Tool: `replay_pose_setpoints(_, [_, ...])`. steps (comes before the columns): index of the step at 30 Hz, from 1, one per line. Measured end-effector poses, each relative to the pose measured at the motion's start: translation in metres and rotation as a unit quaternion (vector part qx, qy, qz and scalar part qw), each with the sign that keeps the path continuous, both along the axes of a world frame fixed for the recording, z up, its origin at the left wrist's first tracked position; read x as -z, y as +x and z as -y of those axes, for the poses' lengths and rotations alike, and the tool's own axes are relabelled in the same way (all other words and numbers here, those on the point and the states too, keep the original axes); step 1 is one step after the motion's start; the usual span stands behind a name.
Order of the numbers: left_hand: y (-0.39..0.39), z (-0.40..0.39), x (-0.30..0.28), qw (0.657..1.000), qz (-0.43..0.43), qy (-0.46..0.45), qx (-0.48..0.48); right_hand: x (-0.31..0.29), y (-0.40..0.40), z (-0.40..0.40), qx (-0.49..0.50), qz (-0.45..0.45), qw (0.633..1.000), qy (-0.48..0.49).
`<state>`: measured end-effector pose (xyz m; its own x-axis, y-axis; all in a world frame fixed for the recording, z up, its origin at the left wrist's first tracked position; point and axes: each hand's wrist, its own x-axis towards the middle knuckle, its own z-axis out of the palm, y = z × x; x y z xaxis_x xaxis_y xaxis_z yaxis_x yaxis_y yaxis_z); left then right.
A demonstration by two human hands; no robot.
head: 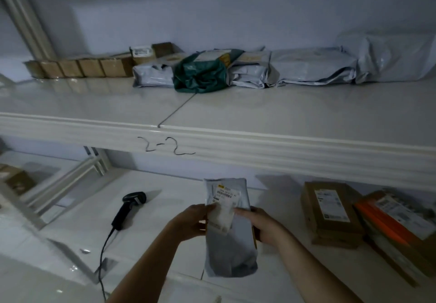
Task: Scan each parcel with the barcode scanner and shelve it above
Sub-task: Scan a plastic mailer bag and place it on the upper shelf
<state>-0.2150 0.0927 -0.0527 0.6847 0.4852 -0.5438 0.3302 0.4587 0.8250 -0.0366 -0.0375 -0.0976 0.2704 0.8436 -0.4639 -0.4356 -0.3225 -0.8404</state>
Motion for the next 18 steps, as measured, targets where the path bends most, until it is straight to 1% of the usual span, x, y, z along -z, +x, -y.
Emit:
replay_pose_setpoints(3, [-0.038,-0.009,-0.01,1.0,-0.001,0.029,-0.007,-0.014,-0.035,-0.016,-0.03,0.024,0.999,0.016])
replay_pose_setpoints(6, [-0.078,-0.022,-0.015,0.998,0.009,0.04,-0.036,-0.025,-0.075,-0.033,-0.028,0.039,0.998,0.031])
replay_pose_setpoints(13, [-0.176,-0.057,-0.01,0.994,0.028,0.029,-0.1,-0.038,-0.171,-0.078,-0.022,0.075,0.997,0.028])
replay_pose_setpoints(18, [-0.213,-0.085,-0.004,0.992,0.024,0.031,-0.116,-0.041,-0.209,-0.11,-0.002,0.104,0.995,0.01])
